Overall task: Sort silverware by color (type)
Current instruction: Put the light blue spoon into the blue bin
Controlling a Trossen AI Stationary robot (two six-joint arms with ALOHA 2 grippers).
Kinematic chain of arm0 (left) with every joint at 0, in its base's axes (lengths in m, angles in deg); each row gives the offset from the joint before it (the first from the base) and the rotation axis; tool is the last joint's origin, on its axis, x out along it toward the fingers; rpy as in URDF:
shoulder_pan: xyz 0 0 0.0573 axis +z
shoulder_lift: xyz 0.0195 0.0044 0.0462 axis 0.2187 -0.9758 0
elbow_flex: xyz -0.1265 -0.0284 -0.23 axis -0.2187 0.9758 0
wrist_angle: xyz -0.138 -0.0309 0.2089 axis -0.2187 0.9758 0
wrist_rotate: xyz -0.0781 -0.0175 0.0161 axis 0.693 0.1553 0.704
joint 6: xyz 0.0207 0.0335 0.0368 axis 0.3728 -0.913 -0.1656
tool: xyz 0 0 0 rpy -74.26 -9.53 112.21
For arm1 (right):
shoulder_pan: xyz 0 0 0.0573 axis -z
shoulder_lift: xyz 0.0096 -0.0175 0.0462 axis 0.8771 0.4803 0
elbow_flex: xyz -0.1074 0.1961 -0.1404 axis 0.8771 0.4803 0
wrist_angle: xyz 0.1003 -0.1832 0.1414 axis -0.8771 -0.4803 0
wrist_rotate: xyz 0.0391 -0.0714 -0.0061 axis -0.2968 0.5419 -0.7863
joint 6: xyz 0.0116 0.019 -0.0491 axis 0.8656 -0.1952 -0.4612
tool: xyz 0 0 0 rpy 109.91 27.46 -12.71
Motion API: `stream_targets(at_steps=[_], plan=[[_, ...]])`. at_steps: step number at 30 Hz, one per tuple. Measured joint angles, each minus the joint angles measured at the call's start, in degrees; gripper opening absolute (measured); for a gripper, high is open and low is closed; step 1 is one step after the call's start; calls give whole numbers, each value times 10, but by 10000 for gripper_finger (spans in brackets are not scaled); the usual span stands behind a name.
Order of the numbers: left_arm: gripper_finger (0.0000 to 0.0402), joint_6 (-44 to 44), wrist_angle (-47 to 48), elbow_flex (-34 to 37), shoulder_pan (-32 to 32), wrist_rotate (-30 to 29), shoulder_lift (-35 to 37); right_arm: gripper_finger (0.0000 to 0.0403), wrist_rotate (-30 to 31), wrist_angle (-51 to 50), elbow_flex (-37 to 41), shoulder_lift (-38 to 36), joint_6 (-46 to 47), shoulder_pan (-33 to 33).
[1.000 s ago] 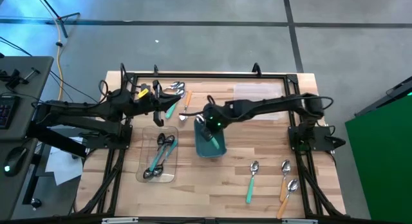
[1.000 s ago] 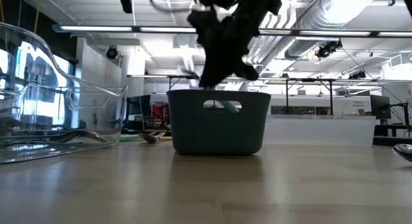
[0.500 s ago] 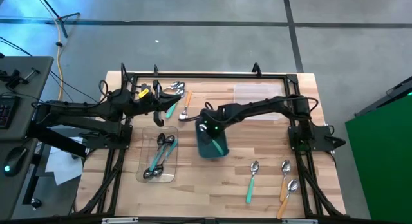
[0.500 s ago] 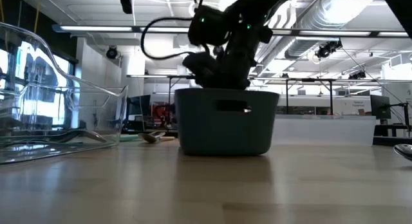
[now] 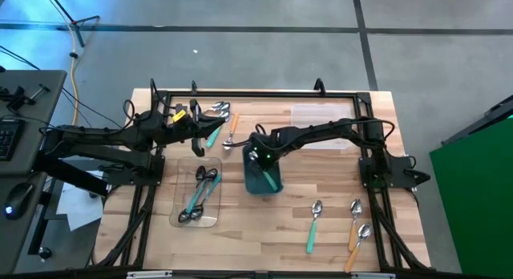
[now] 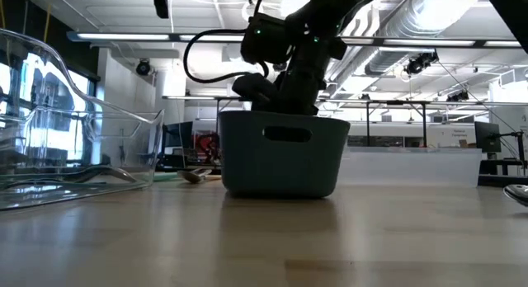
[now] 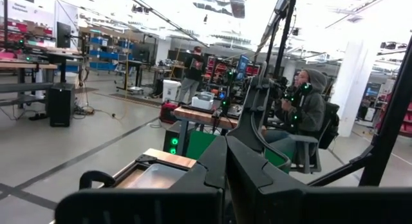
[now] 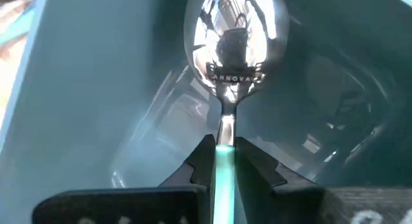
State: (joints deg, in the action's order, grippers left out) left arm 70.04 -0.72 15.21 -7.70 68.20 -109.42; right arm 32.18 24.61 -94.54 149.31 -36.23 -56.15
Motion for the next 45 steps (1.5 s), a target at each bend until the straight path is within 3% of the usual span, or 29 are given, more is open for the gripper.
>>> stream_targets(at_steps=[22, 29, 33, 37, 41, 45], plan=[[0, 1, 0, 0, 0, 0, 0, 140, -6, -38, -45, 0, -65, 0], [0, 1, 5, 0, 0, 1, 5, 142, 3, -111, -44, -79, -168, -8], [0, 3, 25, 1, 0, 1, 11, 142, 41, -125, 8, -150, -185, -21], [0, 15, 41, 1, 0, 1, 13, 142, 59, -78, 116, -243, -157, -35], [0, 15, 46, 1, 0, 2, 13, 142, 60, 64, 253, -348, -89, -53], [0, 15, 46, 1, 0, 2, 13, 142, 67, 276, 373, -426, -51, -75]])
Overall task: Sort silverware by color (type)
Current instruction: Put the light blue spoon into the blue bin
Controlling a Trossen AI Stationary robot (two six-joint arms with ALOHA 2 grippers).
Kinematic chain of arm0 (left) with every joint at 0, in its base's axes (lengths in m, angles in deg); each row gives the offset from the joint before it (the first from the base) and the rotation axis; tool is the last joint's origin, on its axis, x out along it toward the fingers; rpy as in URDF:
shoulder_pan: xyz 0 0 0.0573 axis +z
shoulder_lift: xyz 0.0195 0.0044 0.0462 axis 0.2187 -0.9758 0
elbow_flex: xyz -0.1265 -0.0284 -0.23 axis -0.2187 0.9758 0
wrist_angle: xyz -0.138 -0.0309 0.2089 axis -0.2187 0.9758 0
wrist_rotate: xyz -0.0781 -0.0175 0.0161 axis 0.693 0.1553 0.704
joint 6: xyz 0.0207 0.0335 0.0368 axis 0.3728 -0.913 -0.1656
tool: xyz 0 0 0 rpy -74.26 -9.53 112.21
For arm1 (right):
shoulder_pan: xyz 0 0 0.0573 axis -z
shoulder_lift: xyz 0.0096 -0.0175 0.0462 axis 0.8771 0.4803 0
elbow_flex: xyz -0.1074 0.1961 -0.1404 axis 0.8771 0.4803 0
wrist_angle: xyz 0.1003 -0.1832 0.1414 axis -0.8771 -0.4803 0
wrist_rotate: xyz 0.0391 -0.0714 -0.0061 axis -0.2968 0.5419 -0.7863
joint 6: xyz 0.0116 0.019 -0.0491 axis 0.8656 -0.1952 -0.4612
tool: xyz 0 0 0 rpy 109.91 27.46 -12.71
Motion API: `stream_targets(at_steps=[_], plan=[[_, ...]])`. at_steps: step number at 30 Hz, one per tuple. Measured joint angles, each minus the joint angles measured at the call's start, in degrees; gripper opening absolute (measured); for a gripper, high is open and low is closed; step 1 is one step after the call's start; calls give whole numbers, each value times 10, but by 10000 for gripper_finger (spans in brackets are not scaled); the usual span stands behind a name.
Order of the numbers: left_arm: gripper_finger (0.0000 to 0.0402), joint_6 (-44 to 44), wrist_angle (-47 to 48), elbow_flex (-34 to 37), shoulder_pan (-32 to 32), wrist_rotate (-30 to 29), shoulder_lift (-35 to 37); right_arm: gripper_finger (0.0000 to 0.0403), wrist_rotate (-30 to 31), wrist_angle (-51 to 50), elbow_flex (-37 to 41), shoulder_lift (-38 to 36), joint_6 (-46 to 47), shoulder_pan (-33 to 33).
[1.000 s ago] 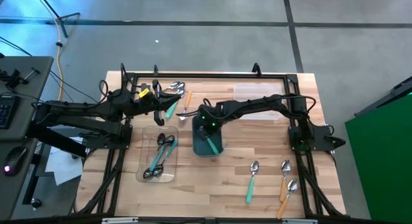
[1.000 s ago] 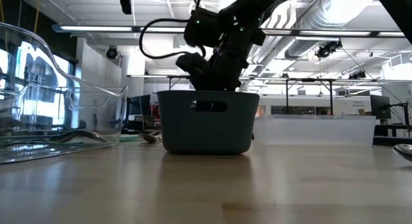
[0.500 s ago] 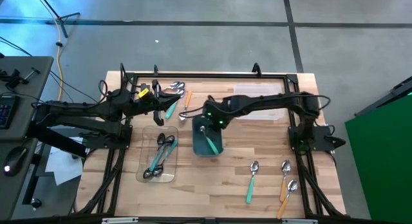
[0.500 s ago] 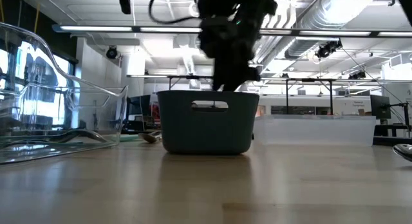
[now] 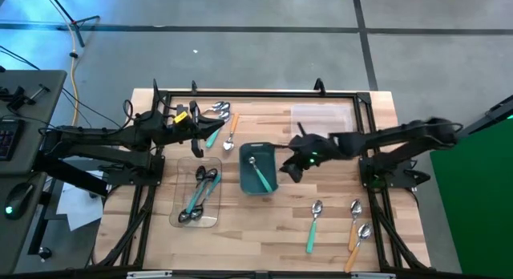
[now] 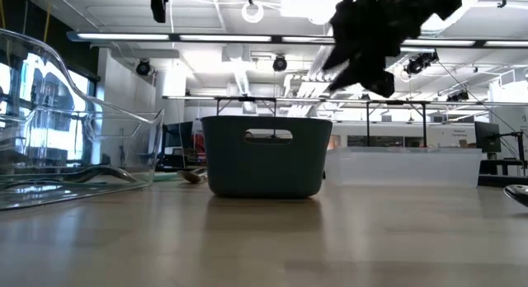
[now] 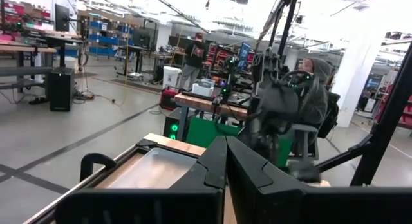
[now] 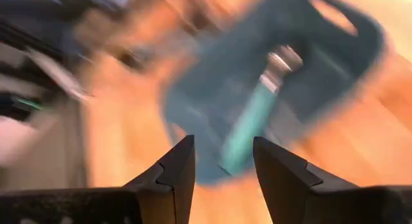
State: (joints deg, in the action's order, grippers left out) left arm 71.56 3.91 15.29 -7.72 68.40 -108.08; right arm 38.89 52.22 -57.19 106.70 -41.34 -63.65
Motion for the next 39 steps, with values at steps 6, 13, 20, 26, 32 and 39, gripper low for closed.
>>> stream_targets(at_steps=[6, 13, 20, 26, 32, 39], plan=[[0, 0, 0, 0, 0, 0, 0, 142, 44, 325, 90, -31, -117, -14], [0, 1, 0, 0, 0, 0, 0, 142, 44, 384, 65, -31, -281, -5], [0, 1, 0, 0, 0, 23, 0, 141, 43, 378, 43, -31, -305, 22], [0, 1, 7, 0, -1, 79, 0, 92, 27, 376, 37, -31, -292, 39], [0, 0, 19, 0, -1, 74, 0, 10, 2, 367, 37, -31, -276, 44], [0, -14, 19, 0, 0, 63, 0, 3, 5, 368, 37, -31, -266, 44]])
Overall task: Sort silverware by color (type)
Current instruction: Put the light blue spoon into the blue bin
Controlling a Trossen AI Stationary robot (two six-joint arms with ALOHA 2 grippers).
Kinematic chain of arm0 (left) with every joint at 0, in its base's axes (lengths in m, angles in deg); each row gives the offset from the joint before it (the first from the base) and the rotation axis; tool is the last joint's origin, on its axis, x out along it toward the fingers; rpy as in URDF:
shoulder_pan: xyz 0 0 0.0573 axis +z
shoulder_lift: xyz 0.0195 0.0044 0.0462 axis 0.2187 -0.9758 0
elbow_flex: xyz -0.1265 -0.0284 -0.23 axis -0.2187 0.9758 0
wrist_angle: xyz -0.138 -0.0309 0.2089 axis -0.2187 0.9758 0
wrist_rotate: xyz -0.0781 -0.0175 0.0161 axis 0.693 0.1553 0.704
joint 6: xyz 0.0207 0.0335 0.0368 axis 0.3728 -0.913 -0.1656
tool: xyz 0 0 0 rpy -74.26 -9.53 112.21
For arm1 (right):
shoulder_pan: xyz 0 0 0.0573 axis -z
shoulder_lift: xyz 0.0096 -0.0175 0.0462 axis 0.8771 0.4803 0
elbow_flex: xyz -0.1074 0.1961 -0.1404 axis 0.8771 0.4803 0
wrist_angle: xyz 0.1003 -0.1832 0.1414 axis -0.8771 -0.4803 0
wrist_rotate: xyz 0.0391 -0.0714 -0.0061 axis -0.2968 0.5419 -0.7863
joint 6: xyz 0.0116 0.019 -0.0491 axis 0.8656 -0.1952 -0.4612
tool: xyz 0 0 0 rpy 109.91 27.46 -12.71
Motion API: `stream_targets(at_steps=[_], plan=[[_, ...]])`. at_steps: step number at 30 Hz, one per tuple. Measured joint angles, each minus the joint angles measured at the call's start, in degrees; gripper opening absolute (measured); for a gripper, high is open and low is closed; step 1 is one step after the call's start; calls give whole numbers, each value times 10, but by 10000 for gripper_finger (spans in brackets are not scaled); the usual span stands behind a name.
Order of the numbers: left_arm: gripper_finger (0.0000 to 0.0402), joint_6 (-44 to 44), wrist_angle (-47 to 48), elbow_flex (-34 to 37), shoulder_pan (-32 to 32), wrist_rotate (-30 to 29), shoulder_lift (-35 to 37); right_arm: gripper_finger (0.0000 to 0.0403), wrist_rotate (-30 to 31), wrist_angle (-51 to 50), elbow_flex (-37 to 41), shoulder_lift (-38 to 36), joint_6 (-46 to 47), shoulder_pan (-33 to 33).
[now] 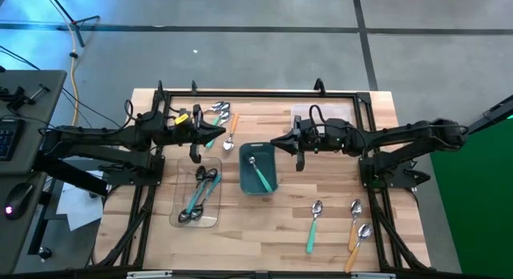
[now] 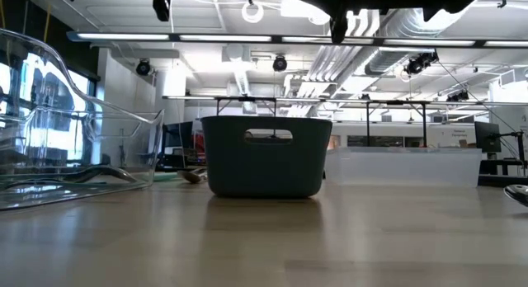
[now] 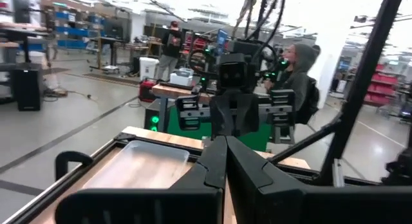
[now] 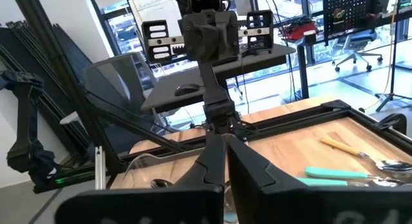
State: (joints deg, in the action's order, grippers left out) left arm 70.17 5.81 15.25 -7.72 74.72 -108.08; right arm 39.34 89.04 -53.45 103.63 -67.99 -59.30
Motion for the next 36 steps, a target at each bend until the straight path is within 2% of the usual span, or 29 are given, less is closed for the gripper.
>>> stream_targets(at_steps=[4, 36], plan=[[0, 8, 0, 0, 0, -16, 0, 1, 3, 1, 0, 0, -11, 0], [0, 5, -1, 0, 0, -16, 0, 0, -19, 1, 0, 0, -42, 0]])
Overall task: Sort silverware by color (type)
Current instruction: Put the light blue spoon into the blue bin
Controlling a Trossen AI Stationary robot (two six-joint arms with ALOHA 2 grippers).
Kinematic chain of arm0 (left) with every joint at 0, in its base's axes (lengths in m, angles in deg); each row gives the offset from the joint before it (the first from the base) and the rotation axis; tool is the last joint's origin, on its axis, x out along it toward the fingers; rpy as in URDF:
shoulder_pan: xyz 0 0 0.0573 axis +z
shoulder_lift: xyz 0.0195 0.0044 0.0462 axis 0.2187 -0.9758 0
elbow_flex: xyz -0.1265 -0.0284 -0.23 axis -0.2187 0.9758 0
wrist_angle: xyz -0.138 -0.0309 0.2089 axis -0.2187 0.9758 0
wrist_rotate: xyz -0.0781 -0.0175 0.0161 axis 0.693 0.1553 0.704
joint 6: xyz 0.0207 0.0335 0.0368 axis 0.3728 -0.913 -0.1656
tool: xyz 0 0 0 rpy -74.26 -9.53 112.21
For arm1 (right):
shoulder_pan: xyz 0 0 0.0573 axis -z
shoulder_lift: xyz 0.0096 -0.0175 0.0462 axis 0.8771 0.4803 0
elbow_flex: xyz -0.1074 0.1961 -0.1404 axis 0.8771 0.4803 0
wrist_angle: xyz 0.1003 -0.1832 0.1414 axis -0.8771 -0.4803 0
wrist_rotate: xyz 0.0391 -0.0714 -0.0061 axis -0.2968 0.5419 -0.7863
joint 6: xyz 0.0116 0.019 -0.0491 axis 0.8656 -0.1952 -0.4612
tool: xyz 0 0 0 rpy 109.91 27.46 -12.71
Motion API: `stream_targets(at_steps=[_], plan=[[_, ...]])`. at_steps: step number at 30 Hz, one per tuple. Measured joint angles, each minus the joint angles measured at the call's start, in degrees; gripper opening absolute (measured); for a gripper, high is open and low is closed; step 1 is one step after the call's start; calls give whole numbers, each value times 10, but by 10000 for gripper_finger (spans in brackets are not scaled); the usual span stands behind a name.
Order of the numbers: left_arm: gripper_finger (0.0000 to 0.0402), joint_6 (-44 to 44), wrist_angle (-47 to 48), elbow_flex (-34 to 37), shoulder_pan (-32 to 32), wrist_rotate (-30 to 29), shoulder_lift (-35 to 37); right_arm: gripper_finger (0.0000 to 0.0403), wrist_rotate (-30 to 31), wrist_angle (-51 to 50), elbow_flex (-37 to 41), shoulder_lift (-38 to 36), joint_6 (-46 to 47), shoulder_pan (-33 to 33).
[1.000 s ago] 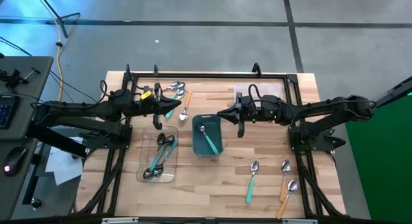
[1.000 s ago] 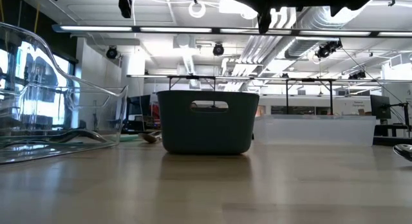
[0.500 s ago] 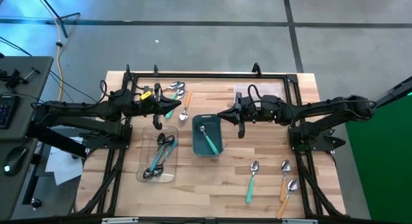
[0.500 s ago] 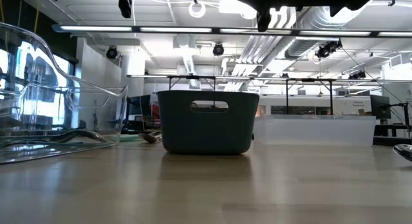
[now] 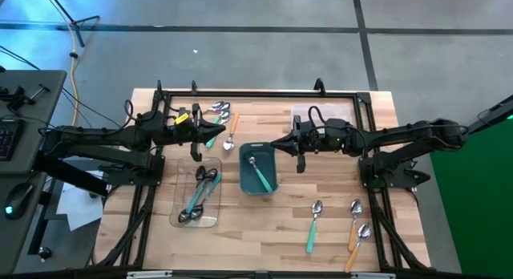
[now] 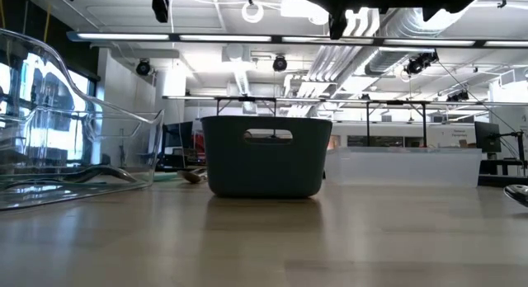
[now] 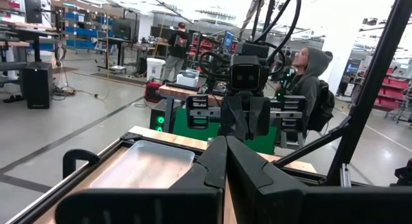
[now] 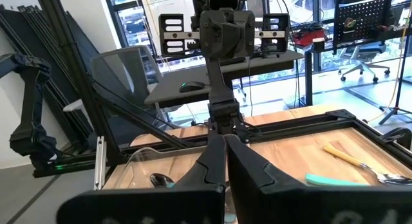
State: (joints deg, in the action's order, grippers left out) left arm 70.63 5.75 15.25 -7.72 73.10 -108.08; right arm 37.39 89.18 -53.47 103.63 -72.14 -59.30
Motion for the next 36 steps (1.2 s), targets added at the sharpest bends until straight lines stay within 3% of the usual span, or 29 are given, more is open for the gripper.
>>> stream_targets(at_steps=[29, 36], plan=[[1, 0, 0, 0, 0, -3, 0, 0, 0, 0, 0, 0, -1, 0], [42, 5, 15, 0, 0, -24, 0, 0, 0, 0, 0, 0, 1, 0]])
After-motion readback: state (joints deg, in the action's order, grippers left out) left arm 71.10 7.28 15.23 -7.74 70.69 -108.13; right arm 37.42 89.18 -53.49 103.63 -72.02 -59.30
